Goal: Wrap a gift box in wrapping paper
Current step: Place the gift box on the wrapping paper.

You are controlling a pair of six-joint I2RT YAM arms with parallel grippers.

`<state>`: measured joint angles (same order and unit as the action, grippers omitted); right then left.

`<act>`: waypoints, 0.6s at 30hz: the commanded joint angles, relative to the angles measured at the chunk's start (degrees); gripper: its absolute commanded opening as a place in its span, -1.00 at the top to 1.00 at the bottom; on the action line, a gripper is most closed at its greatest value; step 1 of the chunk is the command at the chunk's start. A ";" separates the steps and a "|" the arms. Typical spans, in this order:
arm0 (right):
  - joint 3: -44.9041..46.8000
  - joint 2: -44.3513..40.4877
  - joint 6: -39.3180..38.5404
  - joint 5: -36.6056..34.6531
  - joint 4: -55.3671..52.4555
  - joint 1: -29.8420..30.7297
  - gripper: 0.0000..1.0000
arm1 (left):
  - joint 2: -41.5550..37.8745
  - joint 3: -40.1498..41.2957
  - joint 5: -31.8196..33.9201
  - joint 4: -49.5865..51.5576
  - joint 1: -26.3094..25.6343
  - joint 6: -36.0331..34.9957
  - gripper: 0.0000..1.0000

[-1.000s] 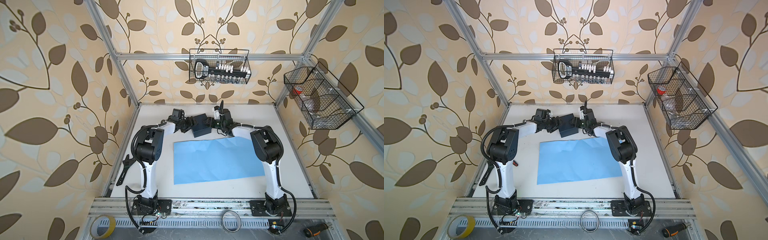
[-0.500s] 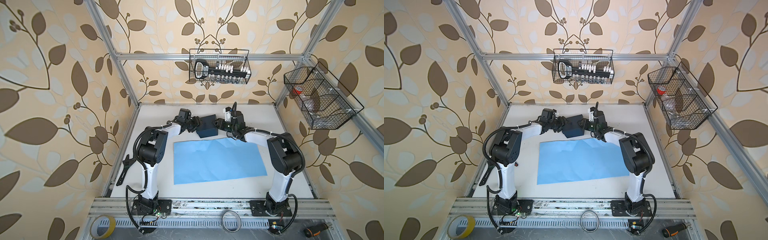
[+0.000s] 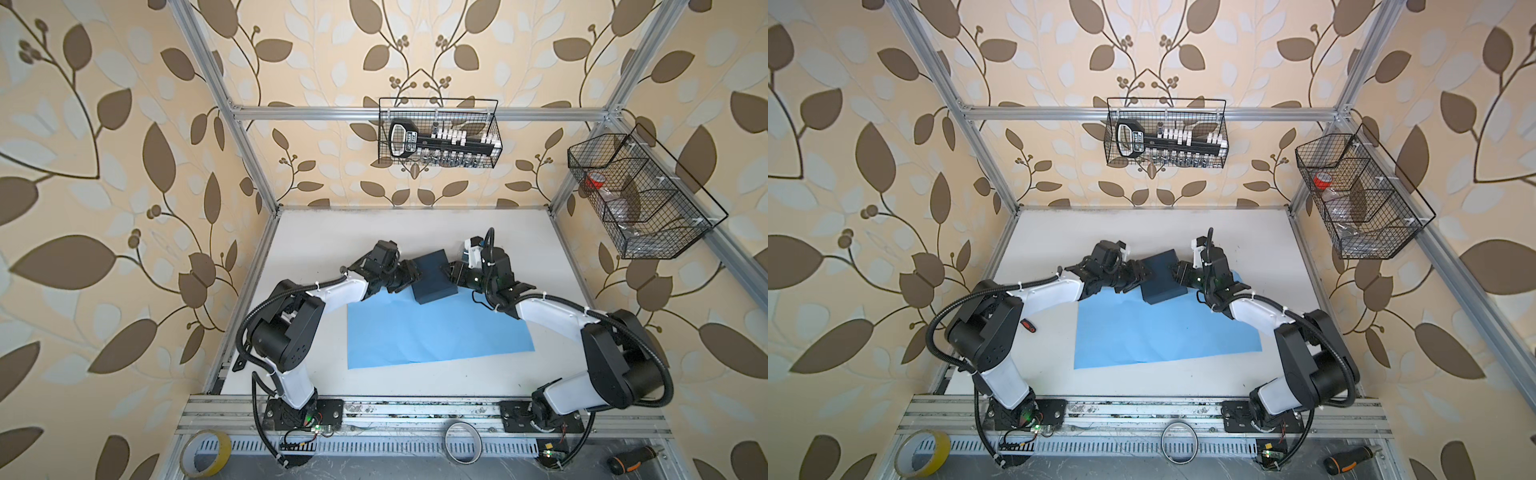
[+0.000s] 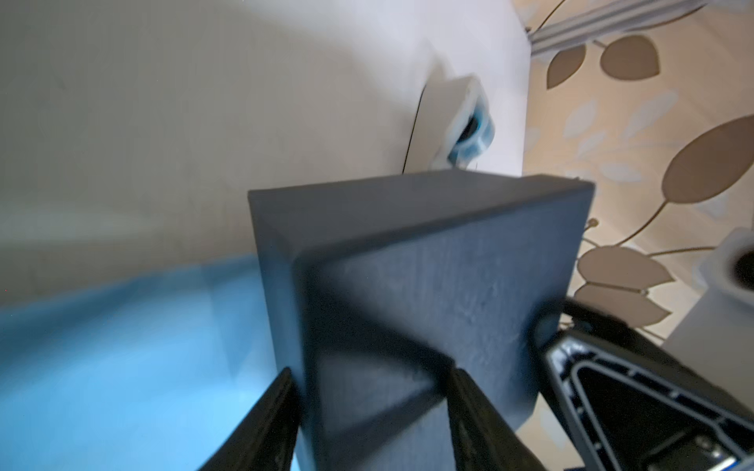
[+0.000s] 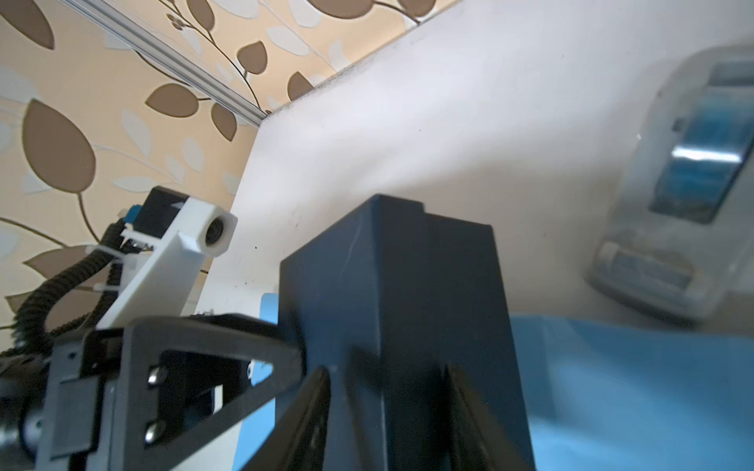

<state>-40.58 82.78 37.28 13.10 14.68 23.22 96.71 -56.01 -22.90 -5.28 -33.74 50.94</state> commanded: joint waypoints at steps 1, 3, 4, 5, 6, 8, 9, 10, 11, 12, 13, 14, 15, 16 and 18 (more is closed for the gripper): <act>4.47 -4.13 0.95 4.64 -1.20 5.25 0.08 | -7.59 2.24 -2.31 -7.29 -7.61 0.97 -0.15; 7.73 -6.44 1.82 3.44 -1.32 6.17 0.09 | -9.10 3.69 -0.24 -6.07 -9.80 0.55 -0.15; 8.72 -7.09 2.00 3.01 -1.24 6.58 0.09 | -9.33 4.34 0.11 -6.05 -10.28 0.65 -0.15; 9.66 -7.77 2.23 2.81 -1.49 6.92 0.09 | -9.43 4.92 0.22 -6.27 -10.63 0.91 -0.15; 10.44 -8.34 2.54 2.55 -1.66 7.27 0.09 | -9.44 5.40 0.15 -6.41 -10.90 1.16 -0.15; 11.68 -9.23 3.17 1.73 -1.67 8.20 0.09 | -9.99 6.27 0.58 -6.24 -11.25 1.09 -0.17; 12.22 -9.38 3.33 1.31 -1.67 8.75 0.09 | -10.32 6.71 1.03 -6.03 -11.35 0.85 -0.19; 12.35 -9.34 3.56 1.14 -1.88 9.19 0.09 | -10.50 6.87 1.50 -5.31 -11.38 0.41 -0.20; 12.54 -9.32 3.59 0.98 -2.22 9.62 0.09 | -10.70 6.92 2.15 -4.27 -11.34 -0.28 -0.22; 12.76 -9.44 3.50 0.71 -2.65 9.89 0.07 | -10.90 6.88 2.49 -3.71 -11.33 -0.80 -0.24; 13.01 -9.62 3.48 0.65 -2.84 10.00 0.06 | -11.07 6.96 2.53 -3.52 -11.35 -1.01 -0.26; 13.11 -9.99 3.35 0.78 -3.35 10.04 0.05 | -11.25 7.01 2.37 -3.55 -11.31 -1.09 -0.28; 13.07 -10.14 3.10 0.65 -3.80 10.01 0.04 | -11.34 7.14 2.25 -3.52 -11.37 -1.17 -0.30; 12.88 -10.34 2.72 0.54 -4.36 10.00 0.03 | -11.59 7.14 2.16 -3.24 -11.35 -1.42 -0.32; 12.37 -10.60 1.63 0.14 -6.34 9.84 -0.04 | -12.03 7.35 2.65 -2.00 -11.29 -2.58 -0.41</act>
<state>-28.23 73.43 39.27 7.46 11.31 31.11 88.66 -47.51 -17.61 1.13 -43.55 51.13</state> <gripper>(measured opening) 0.488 0.665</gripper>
